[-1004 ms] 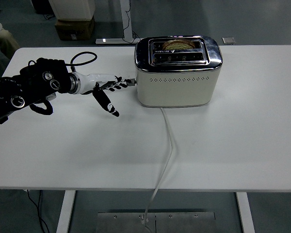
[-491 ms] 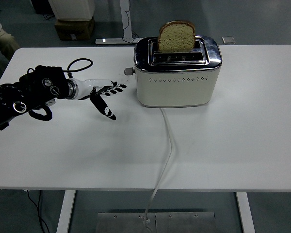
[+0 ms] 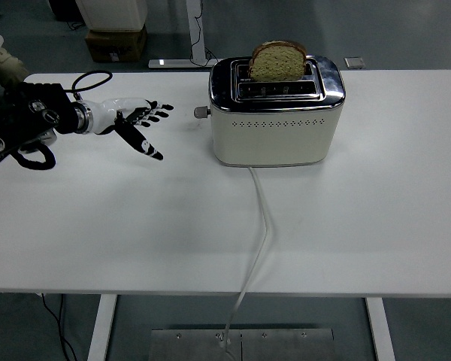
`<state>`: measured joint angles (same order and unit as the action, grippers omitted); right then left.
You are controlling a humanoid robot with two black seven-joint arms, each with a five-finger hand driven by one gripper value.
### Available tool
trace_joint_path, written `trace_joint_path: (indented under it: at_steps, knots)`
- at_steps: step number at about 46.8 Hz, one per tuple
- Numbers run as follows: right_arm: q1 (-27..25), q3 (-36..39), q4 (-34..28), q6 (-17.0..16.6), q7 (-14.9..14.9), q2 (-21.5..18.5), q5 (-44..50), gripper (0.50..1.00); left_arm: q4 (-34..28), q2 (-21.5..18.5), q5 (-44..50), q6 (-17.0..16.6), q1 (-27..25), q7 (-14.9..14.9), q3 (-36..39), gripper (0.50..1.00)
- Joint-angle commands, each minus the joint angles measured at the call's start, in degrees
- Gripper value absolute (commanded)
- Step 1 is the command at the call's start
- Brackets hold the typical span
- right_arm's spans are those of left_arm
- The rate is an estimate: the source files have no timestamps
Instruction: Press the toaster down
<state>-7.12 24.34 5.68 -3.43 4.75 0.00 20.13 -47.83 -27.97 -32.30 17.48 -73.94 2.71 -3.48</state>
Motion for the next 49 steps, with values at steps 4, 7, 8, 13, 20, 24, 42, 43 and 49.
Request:
trace_joint_path:
  at_steps: [4,7,8,13,20,24,42,43,49]
  knots:
    - [0.1,0.1,0.0,0.0,0.0,0.0,0.0,0.998,0.1,-3.2,8.5,0.2,-4.0,-0.2,-4.9,1.0]
    - [0.2,0.1,0.0,0.0,0.0,0.0,0.0,1.0,0.3,-3.4,12.1,0.1,-4.0,-1.2,-8.7,1.0]
    - [0.2,0.1,0.0,0.0,0.0,0.0,0.0,0.998,0.4,-3.3,13.2,0.1,-3.8,-1.8,-10.0,1.0]
    - [0.3,0.1,0.0,0.0,0.0,0.0,0.0,0.998,2.4,-2.8,20.1,-0.7,-0.9,-4.9,-14.7,1.0]
    - [0.3,0.1,0.0,0.0,0.0,0.0,0.0,1.0,7.0,-0.9,35.3,-1.0,5.0,-5.3,-19.1,1.0]
    - [0.3,0.1,0.0,0.0,0.0,0.0,0.0,0.998,9.9,0.6,41.1,-1.3,7.9,-5.5,-19.5,1.0]
    - [0.3,0.1,0.0,0.0,0.0,0.0,0.0,1.0,18.9,4.2,44.2,-1.6,19.9,-10.4,-26.8,1.0]
    - [0.3,0.1,0.0,0.0,0.0,0.0,0.1,0.998,18.9,4.2,44.2,-1.6,20.1,-10.4,-26.8,1.0]
    - [0.2,0.0,0.1,0.0,0.3,0.0,0.2,1.0,18.9,4.1,44.0,-1.5,20.8,-10.4,-26.8,1.0]
